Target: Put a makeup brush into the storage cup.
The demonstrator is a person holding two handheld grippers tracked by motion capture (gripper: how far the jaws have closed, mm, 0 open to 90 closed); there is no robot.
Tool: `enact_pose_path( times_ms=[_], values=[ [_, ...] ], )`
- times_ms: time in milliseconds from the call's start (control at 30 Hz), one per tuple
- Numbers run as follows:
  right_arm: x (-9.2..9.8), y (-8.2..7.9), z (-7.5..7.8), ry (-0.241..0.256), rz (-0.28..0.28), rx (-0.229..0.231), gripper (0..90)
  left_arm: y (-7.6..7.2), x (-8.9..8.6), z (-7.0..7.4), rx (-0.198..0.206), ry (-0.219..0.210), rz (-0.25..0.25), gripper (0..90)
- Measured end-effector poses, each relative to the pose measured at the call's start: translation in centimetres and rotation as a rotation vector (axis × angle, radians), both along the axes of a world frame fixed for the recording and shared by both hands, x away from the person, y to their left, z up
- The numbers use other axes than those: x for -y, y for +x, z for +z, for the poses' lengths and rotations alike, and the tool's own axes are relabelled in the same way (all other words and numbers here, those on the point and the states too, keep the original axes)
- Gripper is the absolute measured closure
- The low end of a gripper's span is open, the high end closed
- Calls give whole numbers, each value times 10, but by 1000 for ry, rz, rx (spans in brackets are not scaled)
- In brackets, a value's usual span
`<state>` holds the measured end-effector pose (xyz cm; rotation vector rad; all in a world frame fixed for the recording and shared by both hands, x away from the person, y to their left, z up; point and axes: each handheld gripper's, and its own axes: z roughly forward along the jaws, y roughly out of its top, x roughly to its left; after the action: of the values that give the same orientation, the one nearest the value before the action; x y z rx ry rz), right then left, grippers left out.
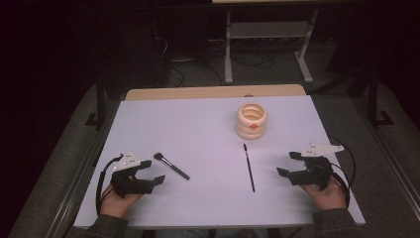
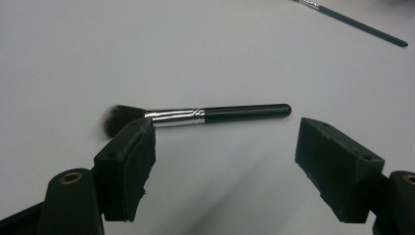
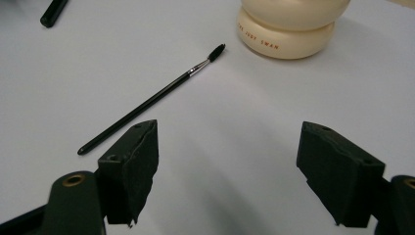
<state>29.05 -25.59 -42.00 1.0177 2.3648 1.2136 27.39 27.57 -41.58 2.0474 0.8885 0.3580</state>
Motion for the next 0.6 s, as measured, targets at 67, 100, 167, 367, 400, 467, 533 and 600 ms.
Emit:
enact_pose_path(
  times_ms=[67,100,167,367,400,467,533,600],
  values=[
    [0,0,0,1,1,1,223,0,0,0,0,1,0,223],
    [-1,0,1,4,6,2,221,0,0,0,-1,1,0,223],
    [-2,0,1,4,10,8,219,0,0,0,-3,2,-1,223],
    [-10,-1,6,10,15,1,198,-2,-2,0,0,3,1,223],
    [-12,-1,7,12,20,-6,194,-2,-2,1,-1,-1,4,223],
    [-17,-1,9,12,34,-13,188,-2,-1,0,-1,0,4,223],
    [-23,-2,12,10,49,-9,187,-2,-1,0,-1,-4,5,223],
    [-28,-3,17,12,55,-1,189,-2,0,0,-2,-6,4,223]
  ],
)
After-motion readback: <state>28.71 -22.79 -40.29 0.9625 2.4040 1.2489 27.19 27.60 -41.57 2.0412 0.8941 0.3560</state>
